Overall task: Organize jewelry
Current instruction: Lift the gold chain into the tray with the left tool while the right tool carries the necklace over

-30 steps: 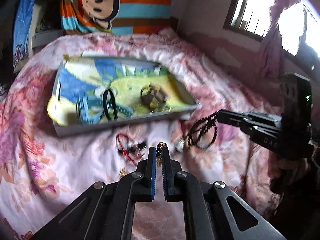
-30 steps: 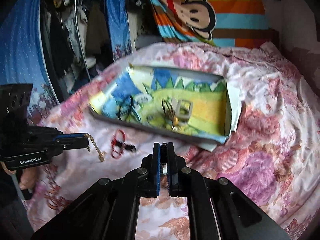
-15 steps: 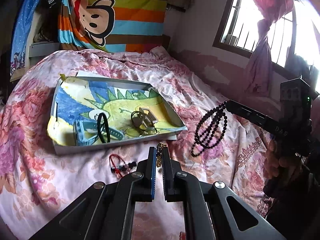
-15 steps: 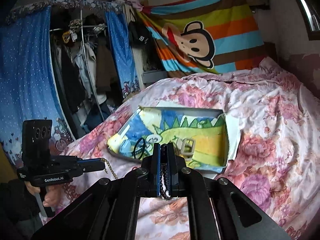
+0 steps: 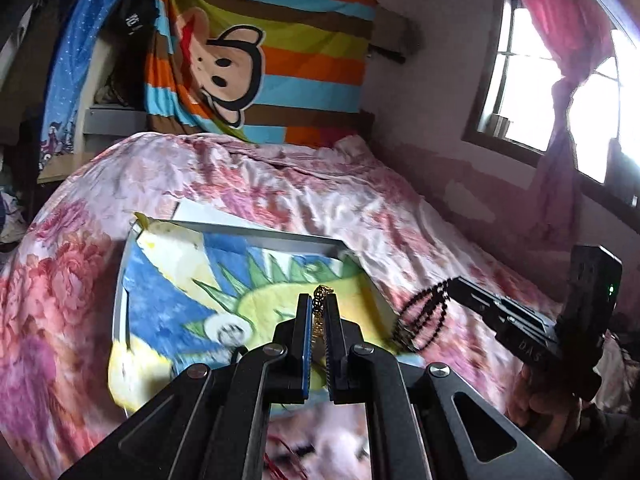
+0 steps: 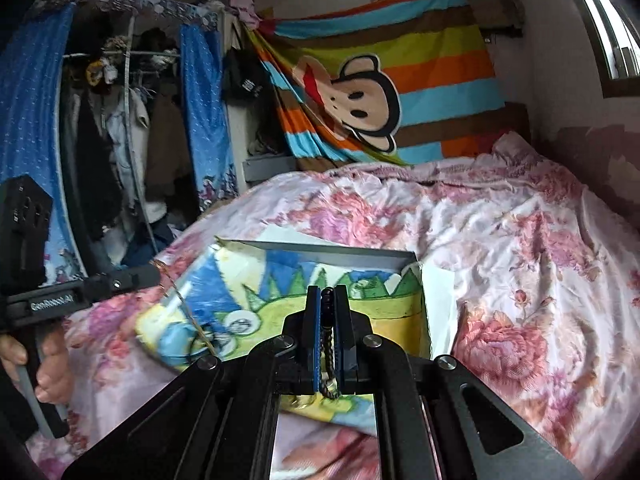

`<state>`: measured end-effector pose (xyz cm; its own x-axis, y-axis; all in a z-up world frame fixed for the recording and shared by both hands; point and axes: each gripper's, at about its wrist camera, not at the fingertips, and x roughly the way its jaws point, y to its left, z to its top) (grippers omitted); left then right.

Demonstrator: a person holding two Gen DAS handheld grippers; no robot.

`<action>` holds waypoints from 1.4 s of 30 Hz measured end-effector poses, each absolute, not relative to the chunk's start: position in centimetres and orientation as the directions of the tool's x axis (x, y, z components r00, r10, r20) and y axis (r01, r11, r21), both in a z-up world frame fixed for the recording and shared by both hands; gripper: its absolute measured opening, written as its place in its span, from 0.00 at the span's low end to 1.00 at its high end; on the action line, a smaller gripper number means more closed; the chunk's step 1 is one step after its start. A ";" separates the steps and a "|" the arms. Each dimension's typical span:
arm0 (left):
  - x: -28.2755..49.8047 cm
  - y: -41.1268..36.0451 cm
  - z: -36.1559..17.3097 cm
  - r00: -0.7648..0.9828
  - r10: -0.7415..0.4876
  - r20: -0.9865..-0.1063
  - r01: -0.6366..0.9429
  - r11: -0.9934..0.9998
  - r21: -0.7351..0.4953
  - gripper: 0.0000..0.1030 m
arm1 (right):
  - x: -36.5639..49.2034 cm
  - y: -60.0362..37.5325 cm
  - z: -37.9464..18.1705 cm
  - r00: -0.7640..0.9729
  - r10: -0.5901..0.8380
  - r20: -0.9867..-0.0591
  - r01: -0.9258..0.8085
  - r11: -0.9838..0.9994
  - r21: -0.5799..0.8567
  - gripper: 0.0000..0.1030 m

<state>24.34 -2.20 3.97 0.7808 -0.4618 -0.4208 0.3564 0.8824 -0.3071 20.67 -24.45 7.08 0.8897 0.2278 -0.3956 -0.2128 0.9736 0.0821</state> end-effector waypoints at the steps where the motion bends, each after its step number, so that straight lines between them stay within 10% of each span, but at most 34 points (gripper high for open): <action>1: 25.0 -2.1 3.8 0.783 -0.452 -0.426 0.347 0.887 -0.304 0.05 | 21.3 -24.5 6.9 0.889 0.224 -0.400 -0.208 0.975 0.083 0.05; 30: 35.8 2.5 -3.8 0.725 -0.258 -0.639 0.082 0.953 -0.292 0.06 | 35.5 -23.2 2.2 0.799 0.230 -0.555 -0.149 0.971 0.188 0.06; 32: 36.3 3.0 -4.1 0.710 -0.247 -0.660 0.054 0.953 -0.298 0.06 | 35.8 -22.7 1.8 0.792 0.235 -0.564 -0.140 0.968 0.207 0.12; 34: 36.5 3.6 -4.2 0.706 -0.243 -0.665 0.034 0.950 -0.311 0.06 | 35.9 -22.2 1.7 0.794 0.236 -0.560 -0.125 0.965 0.231 0.48; 36: 36.4 3.9 -4.0 0.701 -0.244 -0.670 0.030 0.949 -0.314 0.06 | 35.2 -22.2 1.9 0.813 0.268 -0.517 -0.140 0.952 0.274 0.57; 38: 36.4 4.3 -3.7 0.702 -0.252 -0.667 0.034 0.946 -0.322 0.10 | 34.4 -22.1 2.2 0.817 0.309 -0.488 -0.180 0.939 0.293 0.57; 40: 36.1 5.1 -3.3 0.717 -0.258 -0.648 0.018 0.935 -0.353 0.45 | 33.4 -21.7 2.5 0.821 0.360 -0.443 -0.243 0.923 0.300 0.62; 42: 35.8 6.2 -3.1 0.740 -0.308 -0.598 0.025 0.901 -0.433 0.55 | 32.8 -21.3 2.6 0.806 0.425 -0.412 -0.313 0.897 0.313 0.63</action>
<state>35.84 6.20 -3.13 0.7400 -0.3081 -0.5979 0.0253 0.9010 -0.4330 32.76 -21.33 2.55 0.8059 0.4249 -0.4123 -0.3128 0.8968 0.3127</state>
